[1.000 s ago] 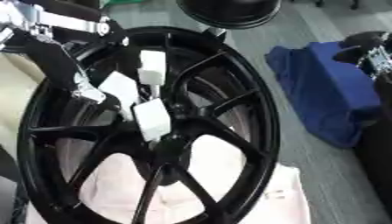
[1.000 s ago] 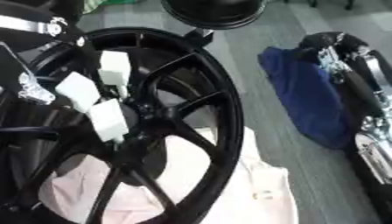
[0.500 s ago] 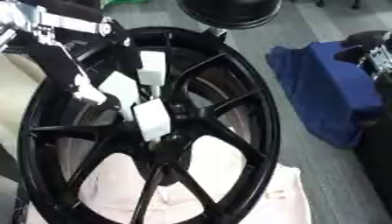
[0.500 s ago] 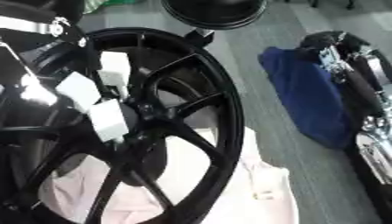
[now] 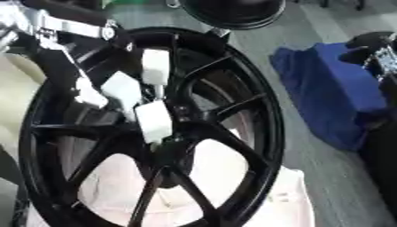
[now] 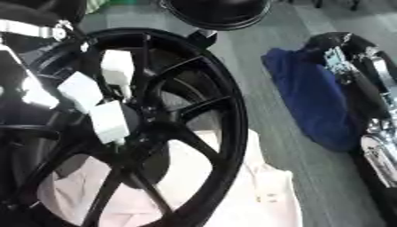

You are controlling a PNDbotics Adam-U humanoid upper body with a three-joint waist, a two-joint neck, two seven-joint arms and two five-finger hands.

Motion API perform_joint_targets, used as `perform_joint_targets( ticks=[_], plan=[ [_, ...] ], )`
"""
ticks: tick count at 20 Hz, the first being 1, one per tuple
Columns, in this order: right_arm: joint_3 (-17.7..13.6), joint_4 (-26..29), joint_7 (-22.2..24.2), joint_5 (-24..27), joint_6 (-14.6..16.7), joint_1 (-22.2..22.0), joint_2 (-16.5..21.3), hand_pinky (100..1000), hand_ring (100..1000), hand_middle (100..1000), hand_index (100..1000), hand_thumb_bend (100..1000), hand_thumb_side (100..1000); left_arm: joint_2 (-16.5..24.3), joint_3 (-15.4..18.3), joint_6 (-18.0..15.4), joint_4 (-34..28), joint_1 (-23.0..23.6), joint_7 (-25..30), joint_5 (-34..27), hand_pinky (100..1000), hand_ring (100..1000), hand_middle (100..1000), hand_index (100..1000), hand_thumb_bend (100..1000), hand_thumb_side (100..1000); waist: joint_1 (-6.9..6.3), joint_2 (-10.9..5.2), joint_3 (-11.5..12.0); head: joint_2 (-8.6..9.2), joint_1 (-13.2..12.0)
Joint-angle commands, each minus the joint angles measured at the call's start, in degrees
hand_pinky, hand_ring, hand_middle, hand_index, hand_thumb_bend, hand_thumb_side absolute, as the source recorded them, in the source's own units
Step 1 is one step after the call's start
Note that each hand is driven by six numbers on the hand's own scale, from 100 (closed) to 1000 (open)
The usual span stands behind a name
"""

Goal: Pull the pin out of the wheel hub.

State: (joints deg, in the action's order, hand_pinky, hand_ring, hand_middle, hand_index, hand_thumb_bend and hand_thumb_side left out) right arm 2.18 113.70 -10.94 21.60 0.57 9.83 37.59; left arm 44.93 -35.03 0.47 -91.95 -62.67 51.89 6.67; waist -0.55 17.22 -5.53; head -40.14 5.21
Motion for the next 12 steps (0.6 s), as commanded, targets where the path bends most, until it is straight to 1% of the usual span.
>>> perform_joint_targets(
  ticks=[1,3,9,12],
  plan=[
    [-0.28,0.90,0.01,0.23,0.10,0.33,1.08,812,656,647,679,100,551,2.23,1.07,0.02,-1.31,-0.53,0.08,0.26,891,695,602,738,479,311,0.20,-0.92,0.07,0.42,0.05],
    [-0.27,0.90,0.03,0.24,0.08,0.34,1.05,812,656,647,679,100,551,2.41,1.04,0.07,-1.37,-0.30,0.08,0.47,890,695,603,739,481,310,0.24,-0.93,0.09,0.51,0.05],
    [-0.30,0.90,0.02,0.26,0.10,0.33,0.94,813,657,648,679,100,551,2.31,0.92,-0.21,-0.97,0.01,0.08,0.76,888,695,643,767,464,305,0.38,-0.76,0.05,0.82,0.03],
    [-0.27,0.90,0.01,0.19,0.01,0.28,0.86,814,657,648,679,100,555,2.27,0.88,-0.30,-0.89,0.11,0.08,0.41,888,688,637,763,441,302,0.45,-0.63,0.06,0.94,0.21]
  ],
)
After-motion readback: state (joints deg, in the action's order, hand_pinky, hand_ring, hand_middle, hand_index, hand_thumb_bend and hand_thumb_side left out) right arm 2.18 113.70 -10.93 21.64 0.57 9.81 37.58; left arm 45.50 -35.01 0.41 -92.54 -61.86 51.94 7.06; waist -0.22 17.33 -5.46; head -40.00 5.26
